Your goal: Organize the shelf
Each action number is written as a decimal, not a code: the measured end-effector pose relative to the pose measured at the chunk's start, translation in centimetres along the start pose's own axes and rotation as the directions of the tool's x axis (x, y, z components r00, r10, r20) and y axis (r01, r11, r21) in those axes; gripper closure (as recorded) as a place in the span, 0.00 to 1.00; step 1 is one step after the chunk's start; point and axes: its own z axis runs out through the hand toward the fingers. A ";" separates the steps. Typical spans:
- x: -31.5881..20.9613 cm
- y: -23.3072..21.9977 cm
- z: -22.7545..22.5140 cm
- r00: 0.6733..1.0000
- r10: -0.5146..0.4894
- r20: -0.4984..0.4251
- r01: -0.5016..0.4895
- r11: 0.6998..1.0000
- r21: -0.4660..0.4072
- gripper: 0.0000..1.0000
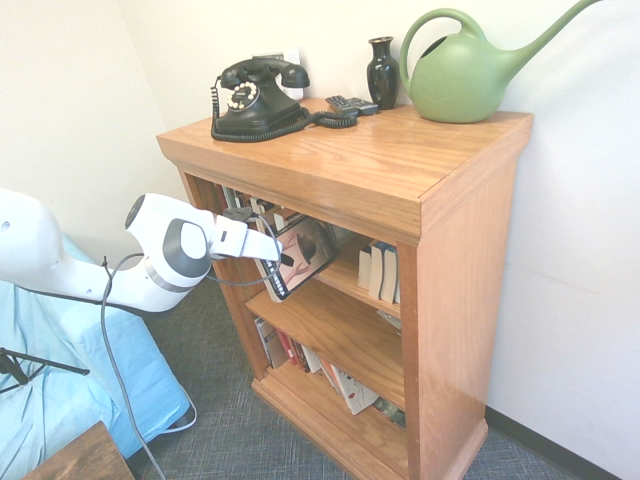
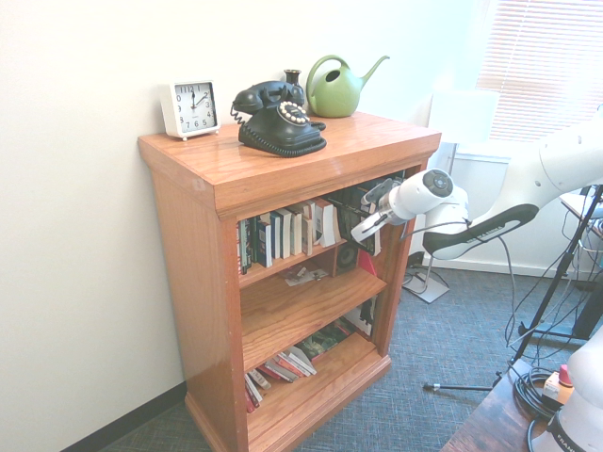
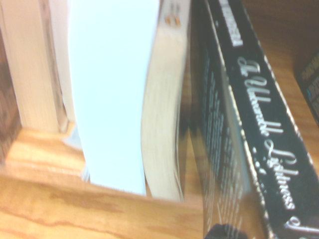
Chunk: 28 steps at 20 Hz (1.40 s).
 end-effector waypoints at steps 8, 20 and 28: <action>1.6 -0.2 1.5 1.000 -0.007 -0.013 0.007 1.000 -0.007 1.00; 2.4 -2.6 3.4 0.999 -0.027 -0.024 0.026 1.000 -0.009 0.00; 2.5 -3.1 3.3 0.999 -0.028 -0.029 0.028 1.000 -0.006 0.00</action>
